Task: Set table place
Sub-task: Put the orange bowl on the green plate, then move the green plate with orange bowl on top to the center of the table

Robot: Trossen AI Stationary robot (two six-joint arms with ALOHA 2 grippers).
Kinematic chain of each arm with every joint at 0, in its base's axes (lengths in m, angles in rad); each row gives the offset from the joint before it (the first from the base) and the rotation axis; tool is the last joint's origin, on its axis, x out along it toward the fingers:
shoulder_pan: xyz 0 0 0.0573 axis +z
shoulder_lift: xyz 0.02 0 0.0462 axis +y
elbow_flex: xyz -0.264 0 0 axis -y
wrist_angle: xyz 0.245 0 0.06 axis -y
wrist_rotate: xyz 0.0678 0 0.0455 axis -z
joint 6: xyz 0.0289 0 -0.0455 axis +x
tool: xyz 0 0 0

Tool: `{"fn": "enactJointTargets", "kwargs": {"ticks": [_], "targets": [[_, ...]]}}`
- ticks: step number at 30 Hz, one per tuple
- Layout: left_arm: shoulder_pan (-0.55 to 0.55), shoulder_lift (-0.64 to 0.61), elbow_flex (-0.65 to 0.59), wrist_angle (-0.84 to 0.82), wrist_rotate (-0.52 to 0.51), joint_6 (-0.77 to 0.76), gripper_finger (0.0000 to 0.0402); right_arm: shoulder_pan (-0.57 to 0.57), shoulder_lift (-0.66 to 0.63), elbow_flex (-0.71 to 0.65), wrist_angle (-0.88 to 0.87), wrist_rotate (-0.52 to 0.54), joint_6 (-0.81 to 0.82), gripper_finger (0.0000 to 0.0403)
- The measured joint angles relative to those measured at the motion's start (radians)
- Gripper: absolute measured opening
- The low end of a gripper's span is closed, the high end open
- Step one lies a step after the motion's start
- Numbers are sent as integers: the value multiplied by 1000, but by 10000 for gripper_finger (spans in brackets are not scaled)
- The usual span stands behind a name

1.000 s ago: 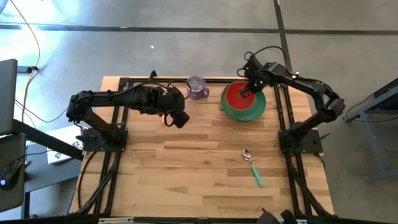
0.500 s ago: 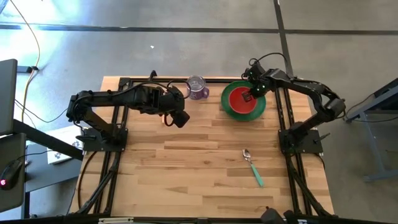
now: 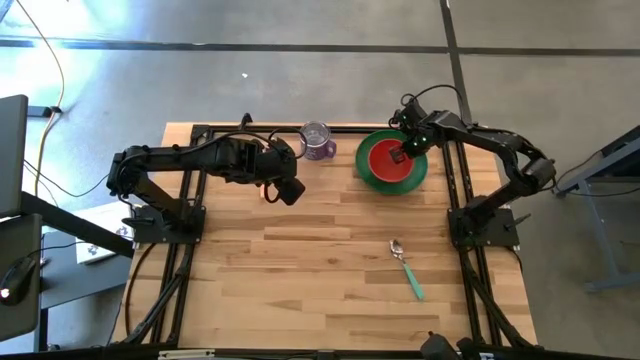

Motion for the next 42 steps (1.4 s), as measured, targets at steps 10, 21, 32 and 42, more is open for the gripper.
{"fn": "enactJointTargets", "kwargs": {"ticks": [10,21,32,42], "targets": [[0,0,0,0,0,0,134,0,0,25,-29,3,-11,84],[0,0,0,0,0,0,134,4,0,273,-235,238,-67,121],[0,0,0,0,4,0,134,-128,0,142,-90,221,-90,4],[0,0,0,0,5,0,134,-178,2,-44,168,173,-60,0]]}}
